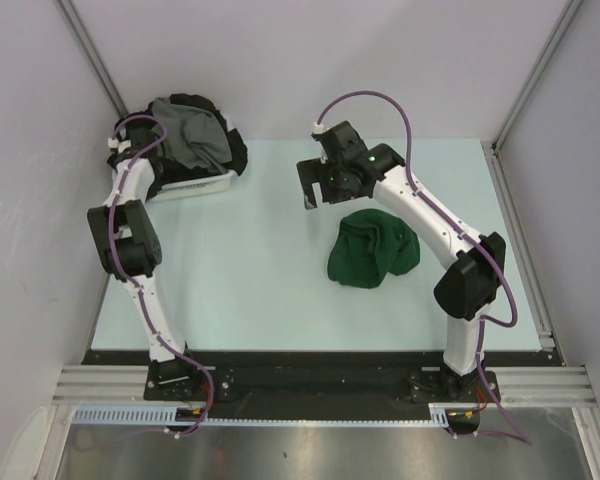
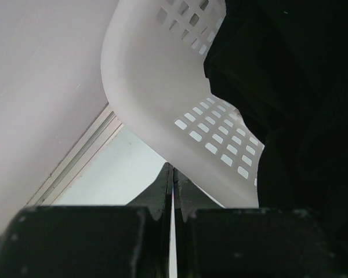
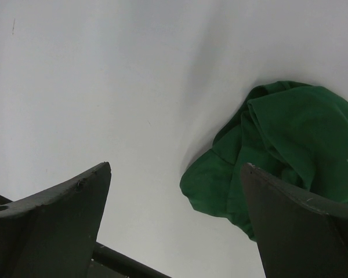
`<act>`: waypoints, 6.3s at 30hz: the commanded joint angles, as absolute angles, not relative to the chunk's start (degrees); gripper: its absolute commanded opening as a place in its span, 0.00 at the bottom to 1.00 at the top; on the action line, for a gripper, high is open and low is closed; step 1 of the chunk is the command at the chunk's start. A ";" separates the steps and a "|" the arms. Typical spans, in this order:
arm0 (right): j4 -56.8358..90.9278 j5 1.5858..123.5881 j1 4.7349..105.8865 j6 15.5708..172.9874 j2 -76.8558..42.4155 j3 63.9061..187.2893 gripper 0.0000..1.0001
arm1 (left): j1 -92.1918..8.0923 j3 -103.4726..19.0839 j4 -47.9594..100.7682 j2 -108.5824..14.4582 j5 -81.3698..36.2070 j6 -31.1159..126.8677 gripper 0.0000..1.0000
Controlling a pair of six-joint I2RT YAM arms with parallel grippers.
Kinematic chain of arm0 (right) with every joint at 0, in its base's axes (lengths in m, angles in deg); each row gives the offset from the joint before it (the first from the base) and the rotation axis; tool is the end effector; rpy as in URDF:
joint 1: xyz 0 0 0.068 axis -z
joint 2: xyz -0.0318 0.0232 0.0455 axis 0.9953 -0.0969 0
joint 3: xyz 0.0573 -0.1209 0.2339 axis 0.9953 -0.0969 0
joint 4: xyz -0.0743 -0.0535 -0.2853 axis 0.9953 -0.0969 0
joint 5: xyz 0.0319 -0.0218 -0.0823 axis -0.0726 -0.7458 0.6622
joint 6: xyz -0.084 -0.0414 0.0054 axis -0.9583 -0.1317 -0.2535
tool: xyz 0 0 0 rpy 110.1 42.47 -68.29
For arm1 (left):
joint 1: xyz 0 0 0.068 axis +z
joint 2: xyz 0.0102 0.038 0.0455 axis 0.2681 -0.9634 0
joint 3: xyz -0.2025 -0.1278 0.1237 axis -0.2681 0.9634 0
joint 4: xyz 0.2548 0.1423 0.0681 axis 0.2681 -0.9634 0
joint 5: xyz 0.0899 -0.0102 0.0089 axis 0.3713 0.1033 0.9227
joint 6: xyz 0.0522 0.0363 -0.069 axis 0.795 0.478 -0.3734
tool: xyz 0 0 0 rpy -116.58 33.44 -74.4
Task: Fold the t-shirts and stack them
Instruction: Move the tshirt to the center of the board, then flatten out the tshirt
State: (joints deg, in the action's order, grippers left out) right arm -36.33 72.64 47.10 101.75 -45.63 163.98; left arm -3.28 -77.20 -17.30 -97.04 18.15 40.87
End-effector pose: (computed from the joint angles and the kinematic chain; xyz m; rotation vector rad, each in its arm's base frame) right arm 0.3915 0.2943 0.3210 -0.4738 2.4184 0.3498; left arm 0.5120 0.1578 0.1681 -0.8561 2.3625 0.6911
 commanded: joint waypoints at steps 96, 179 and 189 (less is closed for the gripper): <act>-42.91 96.86 41.82 105.66 -46.26 146.46 0.91 | -18.01 -47.11 -4.00 -38.02 -23.37 36.07 0.59; -36.07 111.18 52.87 104.07 -38.98 150.47 0.00 | -25.83 -45.61 -5.23 -40.74 -18.54 41.44 0.62; -44.13 116.88 63.96 107.24 -42.83 139.88 0.00 | -26.89 -45.44 -4.88 -40.74 -18.71 41.70 0.62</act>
State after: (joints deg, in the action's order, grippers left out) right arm -39.96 109.06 64.60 104.65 -41.30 137.21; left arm -26.16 -43.96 -6.42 -41.00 -18.94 40.49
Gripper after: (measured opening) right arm 0.036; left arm 0.616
